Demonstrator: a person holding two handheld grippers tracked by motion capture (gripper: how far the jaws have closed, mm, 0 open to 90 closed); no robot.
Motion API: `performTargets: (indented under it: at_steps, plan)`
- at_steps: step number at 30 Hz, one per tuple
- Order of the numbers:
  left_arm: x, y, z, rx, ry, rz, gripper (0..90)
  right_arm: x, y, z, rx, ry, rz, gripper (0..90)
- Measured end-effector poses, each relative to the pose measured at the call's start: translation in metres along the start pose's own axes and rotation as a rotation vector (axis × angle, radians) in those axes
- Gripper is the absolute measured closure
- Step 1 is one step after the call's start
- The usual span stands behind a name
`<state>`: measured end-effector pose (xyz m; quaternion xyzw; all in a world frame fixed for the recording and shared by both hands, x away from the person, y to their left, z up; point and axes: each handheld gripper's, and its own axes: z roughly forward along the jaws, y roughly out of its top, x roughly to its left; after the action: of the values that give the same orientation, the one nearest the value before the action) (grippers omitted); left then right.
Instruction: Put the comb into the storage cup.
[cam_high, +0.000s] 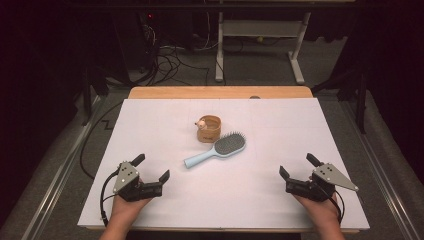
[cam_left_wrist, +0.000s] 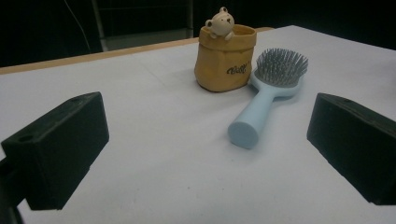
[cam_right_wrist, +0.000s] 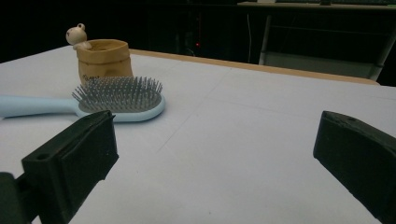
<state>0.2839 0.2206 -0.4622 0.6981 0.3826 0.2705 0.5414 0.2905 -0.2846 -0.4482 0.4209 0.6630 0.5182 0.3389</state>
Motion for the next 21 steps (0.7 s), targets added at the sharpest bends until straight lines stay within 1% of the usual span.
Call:
performTargets:
  at_steps: [2,5,10,15,17,21]
  plan:
    - [0.0004,0.0000,-0.0002,-0.003,0.001,0.000,0.0,-0.0008,0.0000,0.0000,-0.002,-0.002,0.007,0.0]
    - [0.0012,0.0000,-0.0013,-0.018,0.011,0.009,0.0,-0.0017,0.0001,0.0004,-0.005,-0.003,0.005,0.0]
    - [0.0037,-0.0003,-0.0029,-0.016,0.019,0.009,0.0,-0.0011,0.0014,-0.0007,-0.014,-0.001,-0.003,0.0]
    - [0.0066,-0.0002,-0.0047,-0.024,0.029,-0.003,0.0,-0.0011,0.0021,-0.0024,-0.019,-0.002,-0.006,0.0]
    - [0.0077,0.0003,-0.0053,-0.014,0.027,-0.005,0.0,-0.0014,0.0021,-0.0028,-0.021,-0.001,-0.005,0.0]
    - [0.0091,0.0007,-0.0051,-0.011,0.018,-0.011,0.0,-0.0013,0.0022,-0.0024,-0.020,-0.001,-0.006,0.0]
